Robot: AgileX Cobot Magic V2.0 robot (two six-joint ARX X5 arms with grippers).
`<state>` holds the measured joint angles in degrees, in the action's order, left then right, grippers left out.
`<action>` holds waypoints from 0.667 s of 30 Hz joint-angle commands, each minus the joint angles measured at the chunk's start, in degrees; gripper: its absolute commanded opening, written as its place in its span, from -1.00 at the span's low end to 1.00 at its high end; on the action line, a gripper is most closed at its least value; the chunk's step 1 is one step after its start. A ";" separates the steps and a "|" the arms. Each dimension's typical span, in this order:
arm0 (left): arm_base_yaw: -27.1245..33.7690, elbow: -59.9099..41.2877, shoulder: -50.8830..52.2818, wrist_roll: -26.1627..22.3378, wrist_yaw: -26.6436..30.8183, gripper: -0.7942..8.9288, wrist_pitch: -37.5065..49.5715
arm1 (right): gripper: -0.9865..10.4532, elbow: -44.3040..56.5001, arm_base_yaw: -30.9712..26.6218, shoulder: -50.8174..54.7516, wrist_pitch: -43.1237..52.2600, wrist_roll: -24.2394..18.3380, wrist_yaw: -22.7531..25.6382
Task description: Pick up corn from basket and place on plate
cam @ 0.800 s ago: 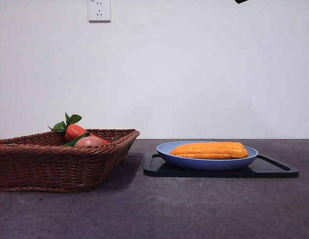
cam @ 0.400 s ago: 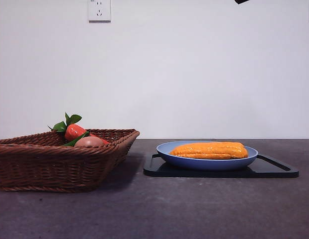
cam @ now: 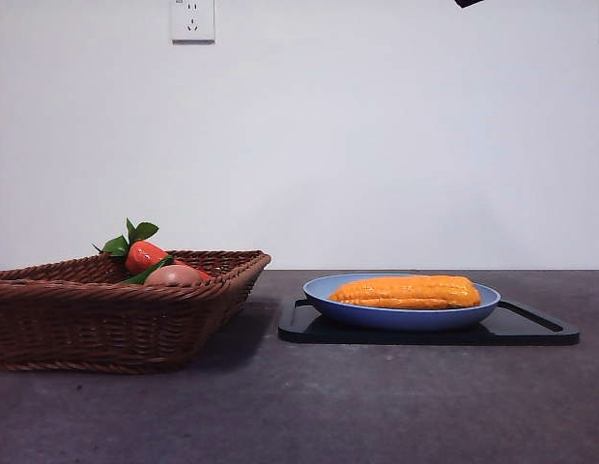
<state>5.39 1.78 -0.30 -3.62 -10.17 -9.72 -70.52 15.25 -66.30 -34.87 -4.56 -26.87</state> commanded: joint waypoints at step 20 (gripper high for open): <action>0.13 -1.60 0.02 0.26 0.13 -0.82 0.44 | -0.82 25.03 -13.42 23.69 28.87 -0.57 4.74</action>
<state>5.39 1.78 -0.30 -3.60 -10.17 -9.67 -47.09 2.26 -43.97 -7.38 -5.93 -22.24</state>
